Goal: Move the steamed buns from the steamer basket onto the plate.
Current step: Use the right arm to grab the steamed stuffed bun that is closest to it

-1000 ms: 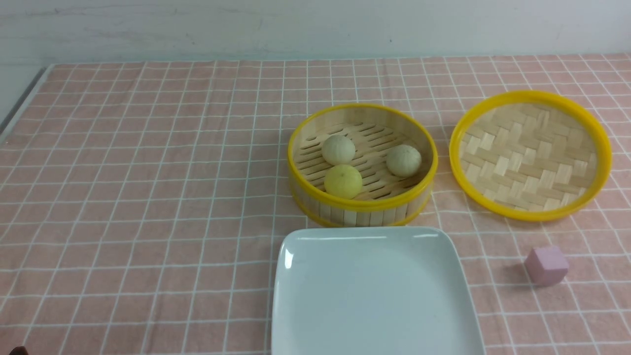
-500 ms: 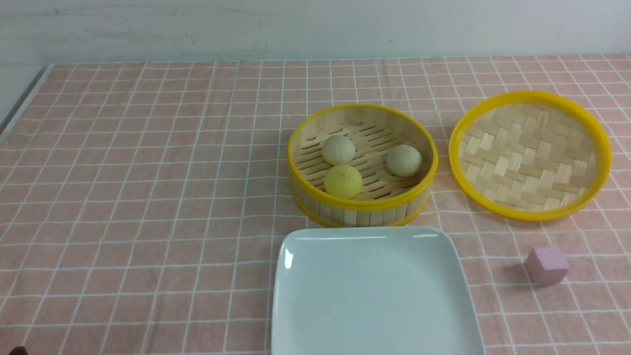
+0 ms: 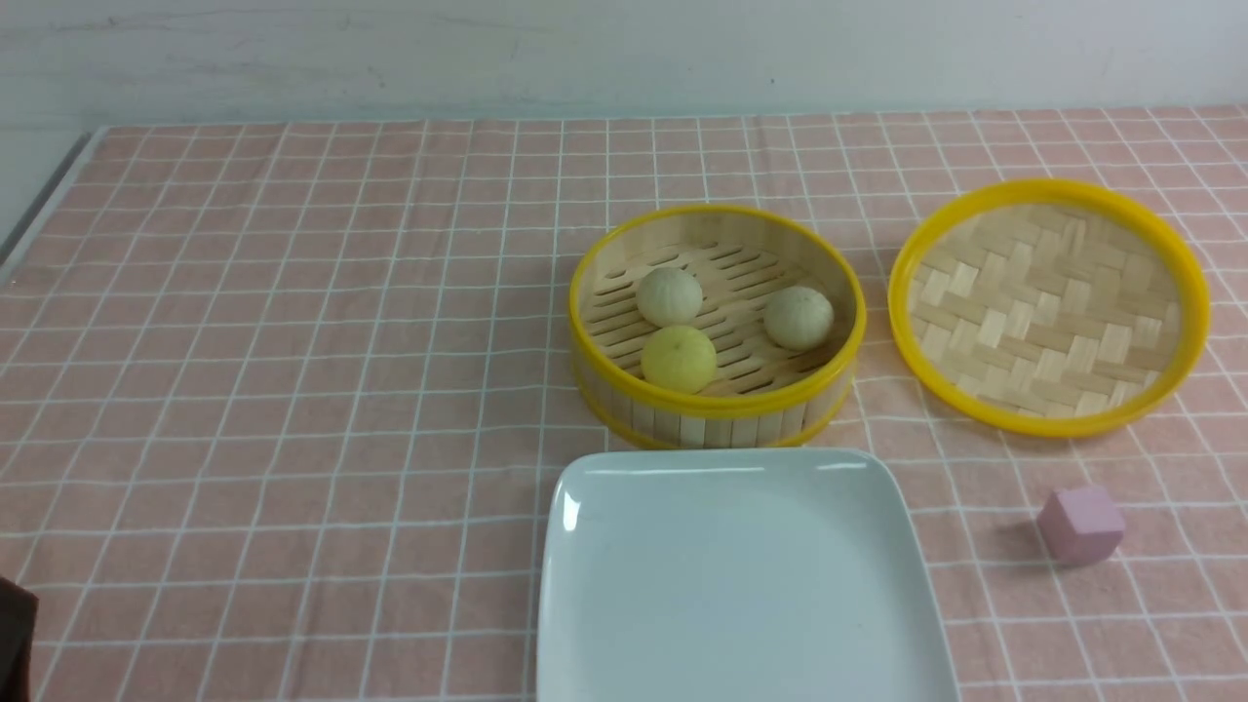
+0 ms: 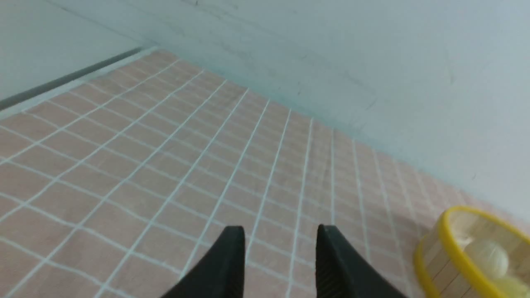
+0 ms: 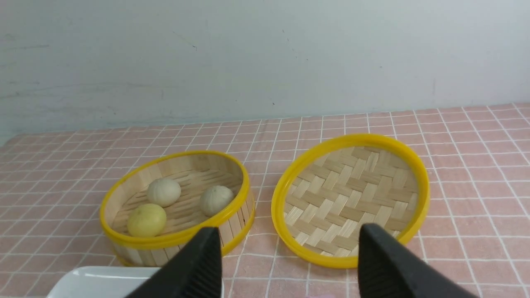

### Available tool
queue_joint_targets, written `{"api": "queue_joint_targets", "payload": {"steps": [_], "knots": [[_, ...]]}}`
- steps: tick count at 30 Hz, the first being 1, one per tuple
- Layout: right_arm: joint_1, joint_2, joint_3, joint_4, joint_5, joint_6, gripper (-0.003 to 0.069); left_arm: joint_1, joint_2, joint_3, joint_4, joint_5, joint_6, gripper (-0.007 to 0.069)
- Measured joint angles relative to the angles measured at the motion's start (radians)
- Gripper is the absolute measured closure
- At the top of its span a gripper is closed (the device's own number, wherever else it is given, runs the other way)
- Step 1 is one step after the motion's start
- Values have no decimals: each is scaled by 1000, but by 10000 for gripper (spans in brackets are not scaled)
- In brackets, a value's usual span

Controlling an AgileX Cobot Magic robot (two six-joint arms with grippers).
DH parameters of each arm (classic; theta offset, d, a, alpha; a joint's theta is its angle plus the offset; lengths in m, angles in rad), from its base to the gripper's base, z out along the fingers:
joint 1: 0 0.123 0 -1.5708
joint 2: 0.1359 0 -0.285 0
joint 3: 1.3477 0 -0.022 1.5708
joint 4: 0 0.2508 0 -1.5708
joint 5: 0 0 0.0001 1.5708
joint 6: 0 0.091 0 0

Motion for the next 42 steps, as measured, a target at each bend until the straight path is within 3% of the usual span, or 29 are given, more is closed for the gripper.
{"api": "queue_joint_targets", "payload": {"steps": [5, 16, 24, 26, 30, 34, 42], "knots": [[0, 0, 0, 0, 25, -6, 217, 0, 0, 0, -73, -54, -9, 351], [0, 0, 0, 0, 70, -118, 217, 0, 0, 0, -76, -61, -1, 344], [0, 53, -18, 15, 125, -171, 217, 0, 0, -41, -63, 71, 7, 169], [0, 124, -47, 48, 136, -196, 217, 0, 0, -86, -67, 130, 7, 125], [0, 297, -115, 96, 171, -331, 217, -1, 0, -184, -77, 245, 16, 119], [0, 522, -239, 153, 186, -523, 217, -1, 4, -330, -78, 388, 88, 148], [0, 905, -556, 259, 282, -687, 217, -1, 194, -515, -162, 520, 262, 204]]}}
